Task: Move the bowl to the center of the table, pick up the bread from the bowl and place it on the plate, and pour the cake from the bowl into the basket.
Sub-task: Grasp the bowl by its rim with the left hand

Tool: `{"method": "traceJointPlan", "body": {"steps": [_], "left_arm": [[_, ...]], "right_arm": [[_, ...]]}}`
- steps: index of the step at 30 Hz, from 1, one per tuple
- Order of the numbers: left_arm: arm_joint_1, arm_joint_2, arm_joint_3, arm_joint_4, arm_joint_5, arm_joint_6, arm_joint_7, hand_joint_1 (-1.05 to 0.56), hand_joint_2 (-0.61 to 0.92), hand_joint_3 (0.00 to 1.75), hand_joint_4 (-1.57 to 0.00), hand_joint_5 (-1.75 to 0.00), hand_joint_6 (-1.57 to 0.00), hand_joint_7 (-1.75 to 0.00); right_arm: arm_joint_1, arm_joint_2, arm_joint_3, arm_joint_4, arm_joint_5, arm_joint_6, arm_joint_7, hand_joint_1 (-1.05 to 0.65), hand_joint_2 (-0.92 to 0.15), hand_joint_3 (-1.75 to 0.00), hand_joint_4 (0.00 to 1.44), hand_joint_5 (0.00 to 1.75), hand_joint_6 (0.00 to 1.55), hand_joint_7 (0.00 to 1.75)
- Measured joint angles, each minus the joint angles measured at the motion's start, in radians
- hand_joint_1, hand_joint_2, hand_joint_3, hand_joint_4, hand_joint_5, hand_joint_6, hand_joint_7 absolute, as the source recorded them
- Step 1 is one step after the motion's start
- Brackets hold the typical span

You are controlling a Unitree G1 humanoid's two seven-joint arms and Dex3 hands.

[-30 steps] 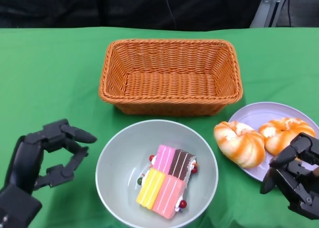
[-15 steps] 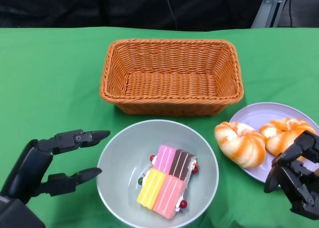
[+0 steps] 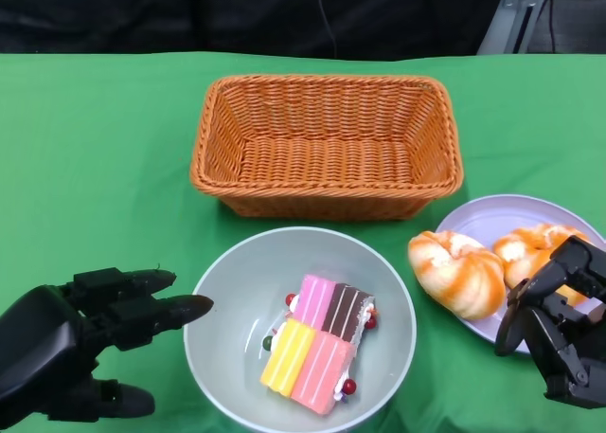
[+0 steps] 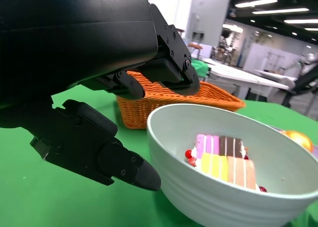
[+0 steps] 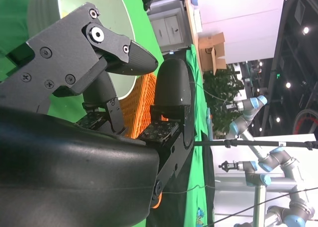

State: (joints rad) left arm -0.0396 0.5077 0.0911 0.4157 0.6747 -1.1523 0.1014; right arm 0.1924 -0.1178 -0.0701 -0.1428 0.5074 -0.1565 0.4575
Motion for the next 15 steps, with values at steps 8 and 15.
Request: {"method": "traceJointPlan", "body": {"steps": [8, 15], "left_arm": [[-0.001, 0.08, -0.033, -0.026, 0.089, 0.0, 0.041, -0.46, 0.69, 0.0, -0.44, 0.0, -0.5, 0.0], [-0.011, 0.122, -0.062, -0.043, 0.098, 0.005, 0.055, -0.47, 0.67, 0.0, -0.44, -0.01, -0.52, -0.01]], "right_arm": [[0.001, 0.005, -0.001, 0.001, -0.011, 0.01, 0.002, -0.17, -0.51, -1.03, 0.69, 1.61, 0.6, 1.37], [0.001, 0.008, -0.001, 0.002, -0.011, 0.015, 0.003, -0.18, -0.53, -1.0, 0.7, 1.59, 0.61, 1.35]]}}
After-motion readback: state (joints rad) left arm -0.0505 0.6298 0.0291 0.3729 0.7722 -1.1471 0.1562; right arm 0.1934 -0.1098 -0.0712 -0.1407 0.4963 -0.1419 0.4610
